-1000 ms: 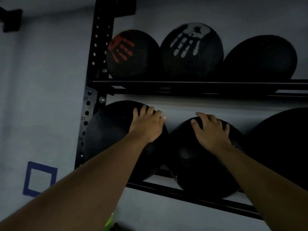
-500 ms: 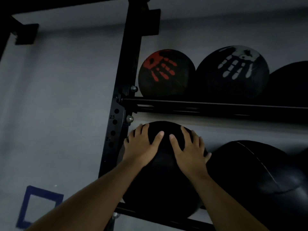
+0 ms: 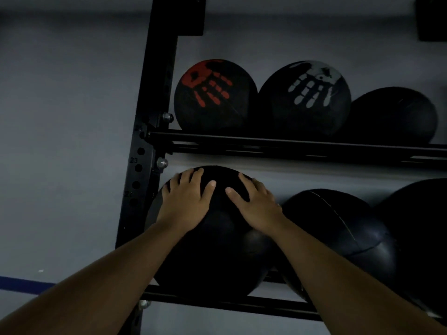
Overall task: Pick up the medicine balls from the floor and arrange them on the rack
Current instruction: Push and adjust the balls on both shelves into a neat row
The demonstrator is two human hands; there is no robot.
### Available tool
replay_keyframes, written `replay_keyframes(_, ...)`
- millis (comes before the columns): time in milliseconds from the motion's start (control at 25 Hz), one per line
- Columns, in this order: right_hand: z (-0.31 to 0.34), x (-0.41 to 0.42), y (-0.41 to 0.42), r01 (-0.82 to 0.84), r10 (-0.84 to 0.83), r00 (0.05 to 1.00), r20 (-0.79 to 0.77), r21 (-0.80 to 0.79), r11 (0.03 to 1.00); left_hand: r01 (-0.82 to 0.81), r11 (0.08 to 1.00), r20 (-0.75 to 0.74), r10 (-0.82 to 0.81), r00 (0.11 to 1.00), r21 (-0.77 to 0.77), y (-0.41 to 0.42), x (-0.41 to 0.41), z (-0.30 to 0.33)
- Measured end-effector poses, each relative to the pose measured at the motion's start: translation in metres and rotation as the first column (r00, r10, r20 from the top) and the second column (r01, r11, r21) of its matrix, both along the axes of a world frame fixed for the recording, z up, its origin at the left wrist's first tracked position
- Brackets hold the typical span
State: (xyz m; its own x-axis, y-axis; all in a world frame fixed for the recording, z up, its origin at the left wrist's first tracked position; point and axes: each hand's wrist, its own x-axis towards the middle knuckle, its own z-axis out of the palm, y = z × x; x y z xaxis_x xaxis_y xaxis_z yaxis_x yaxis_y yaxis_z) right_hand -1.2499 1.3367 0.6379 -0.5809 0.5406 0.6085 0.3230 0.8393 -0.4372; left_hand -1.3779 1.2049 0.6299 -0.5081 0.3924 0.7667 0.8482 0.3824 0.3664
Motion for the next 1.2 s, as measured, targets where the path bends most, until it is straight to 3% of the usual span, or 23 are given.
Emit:
replay_keyframes(160, 0.028, 0.055, 0.023, -0.024, 0.015, 0.979, -0.204, -0.043, 0.999, 0.205, 0.972, -0.017, -0.205, 0.979, 0.111, 0.008, 0.033, 0.035)
replay_keyframes(440, 0.079, 0.199, 0.111, 0.090, -0.060, 0.969, -0.240, 0.116, 0.989, 0.298, 0.937, -0.094, -0.319, 0.943, -0.182, 0.111, 0.155, 0.084)
replay_keyframes(720, 0.116, 0.317, 0.220, 0.164, -0.081, 0.957, -0.280, 0.286, 0.944, 0.372, 0.915, -0.206, -0.398, 0.894, -0.154, 0.223, 0.281, 0.122)
replay_keyframes(840, 0.143, 0.337, 0.253, 0.174, -0.057, 0.935, -0.349, 0.313, 0.934, 0.344, 0.934, -0.310, -0.356, 0.882, -0.097, 0.248, 0.310, 0.151)
replay_keyframes(1040, 0.186, 0.340, 0.287, 0.261, -0.113, 0.880, -0.461, 0.272, 0.926, 0.280, 0.949, -0.506, -0.171, 0.845, 0.148, 0.277, 0.326, 0.206)
replay_keyframes(1200, 0.214, 0.333, 0.301, 0.181, -0.134, 0.898, -0.418, 0.074, 0.981, 0.192, 0.971, -0.418, -0.117, 0.901, 0.142, 0.308, 0.322, 0.239)
